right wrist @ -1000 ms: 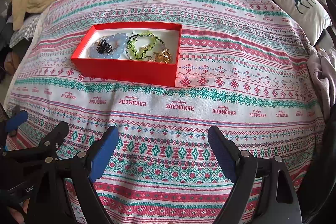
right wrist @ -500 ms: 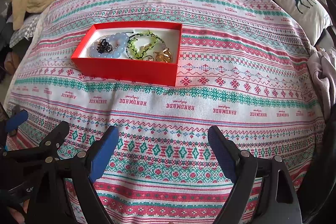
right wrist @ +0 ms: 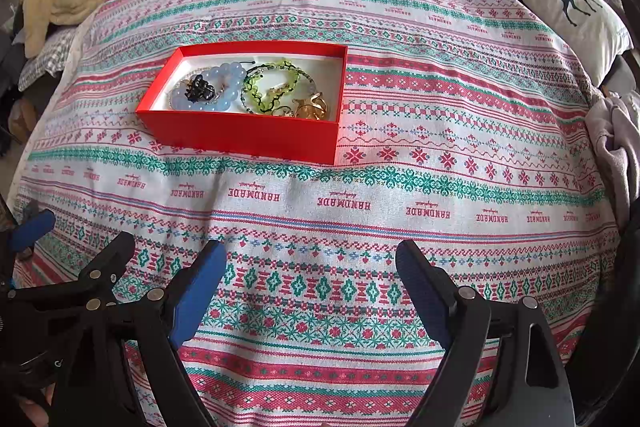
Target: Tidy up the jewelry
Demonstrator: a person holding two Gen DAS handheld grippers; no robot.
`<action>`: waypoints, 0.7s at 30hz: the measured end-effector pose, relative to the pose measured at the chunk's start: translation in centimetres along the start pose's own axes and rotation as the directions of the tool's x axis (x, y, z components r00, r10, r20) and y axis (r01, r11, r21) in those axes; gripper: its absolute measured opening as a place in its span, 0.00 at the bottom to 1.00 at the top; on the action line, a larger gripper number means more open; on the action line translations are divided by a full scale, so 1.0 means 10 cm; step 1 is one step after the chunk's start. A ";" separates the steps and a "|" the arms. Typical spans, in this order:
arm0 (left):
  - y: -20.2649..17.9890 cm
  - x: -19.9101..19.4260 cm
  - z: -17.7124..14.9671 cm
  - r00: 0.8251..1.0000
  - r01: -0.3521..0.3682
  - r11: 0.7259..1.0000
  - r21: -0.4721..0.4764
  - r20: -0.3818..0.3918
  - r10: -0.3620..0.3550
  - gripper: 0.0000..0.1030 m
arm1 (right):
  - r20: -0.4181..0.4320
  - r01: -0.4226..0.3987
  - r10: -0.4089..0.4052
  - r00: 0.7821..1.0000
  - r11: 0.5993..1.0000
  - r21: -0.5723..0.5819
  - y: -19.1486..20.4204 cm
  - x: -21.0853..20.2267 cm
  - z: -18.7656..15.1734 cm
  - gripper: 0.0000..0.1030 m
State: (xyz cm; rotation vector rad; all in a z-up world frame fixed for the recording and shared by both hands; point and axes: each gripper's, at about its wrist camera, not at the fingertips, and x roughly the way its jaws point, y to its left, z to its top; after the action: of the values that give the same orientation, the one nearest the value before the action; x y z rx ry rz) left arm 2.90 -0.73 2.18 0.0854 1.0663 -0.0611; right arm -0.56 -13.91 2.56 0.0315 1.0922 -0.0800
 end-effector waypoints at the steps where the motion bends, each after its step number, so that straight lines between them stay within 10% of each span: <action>1: 0.00 0.00 0.00 1.000 0.000 1.000 0.000 0.000 0.000 1.00 | 0.000 0.000 0.000 1.000 1.000 -0.001 0.00 0.00 0.00 0.86; 21: 0.01 0.01 0.00 1.000 -0.001 1.000 0.001 0.000 0.001 1.00 | 0.001 0.001 -0.001 1.000 1.000 0.000 0.00 0.00 0.00 0.86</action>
State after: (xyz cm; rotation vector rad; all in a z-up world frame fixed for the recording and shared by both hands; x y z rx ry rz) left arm 2.93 -0.66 2.08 0.0867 1.0667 -0.0605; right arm -0.59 -13.89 2.54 0.0305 1.0908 -0.0814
